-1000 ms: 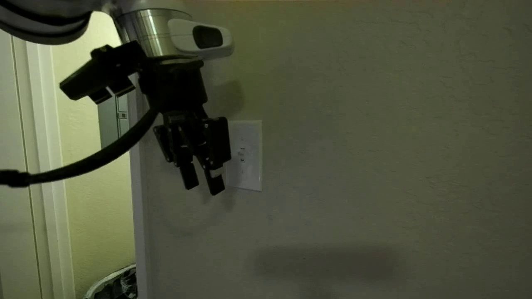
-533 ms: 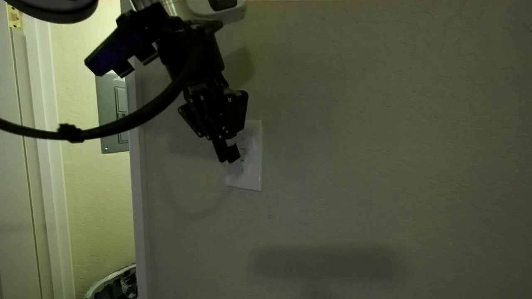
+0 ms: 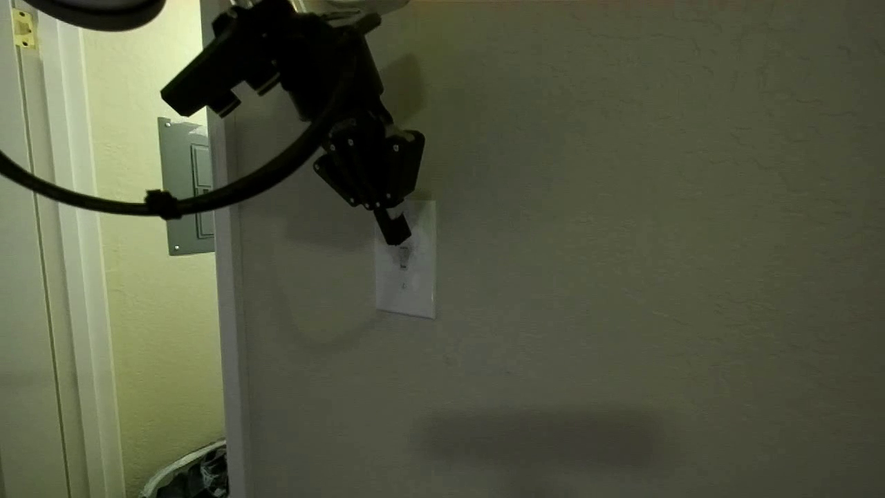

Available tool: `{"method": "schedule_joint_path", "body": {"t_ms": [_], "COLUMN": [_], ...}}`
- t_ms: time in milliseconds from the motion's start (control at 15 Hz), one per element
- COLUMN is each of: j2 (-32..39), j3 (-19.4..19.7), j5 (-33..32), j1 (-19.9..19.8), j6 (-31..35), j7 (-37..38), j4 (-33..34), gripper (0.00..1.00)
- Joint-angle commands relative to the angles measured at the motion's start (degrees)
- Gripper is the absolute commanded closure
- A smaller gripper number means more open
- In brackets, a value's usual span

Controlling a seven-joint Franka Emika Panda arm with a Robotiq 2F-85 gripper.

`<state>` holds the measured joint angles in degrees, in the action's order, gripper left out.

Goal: Switch off the light

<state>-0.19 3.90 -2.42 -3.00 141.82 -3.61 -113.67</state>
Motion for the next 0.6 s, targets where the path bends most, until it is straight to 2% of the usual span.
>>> {"method": "schedule_joint_path", "body": {"t_ms": [0,533], "j2": [0.4,1.6], "j3": [-0.3,-1.0], "j5": [1.2,5.4], "j1": [0.0,0.2], "j6": [2.1,1.9], "j7": [-0.1,-0.9], "j4": [0.8,1.0], "gripper": [0.96,0.96]}}
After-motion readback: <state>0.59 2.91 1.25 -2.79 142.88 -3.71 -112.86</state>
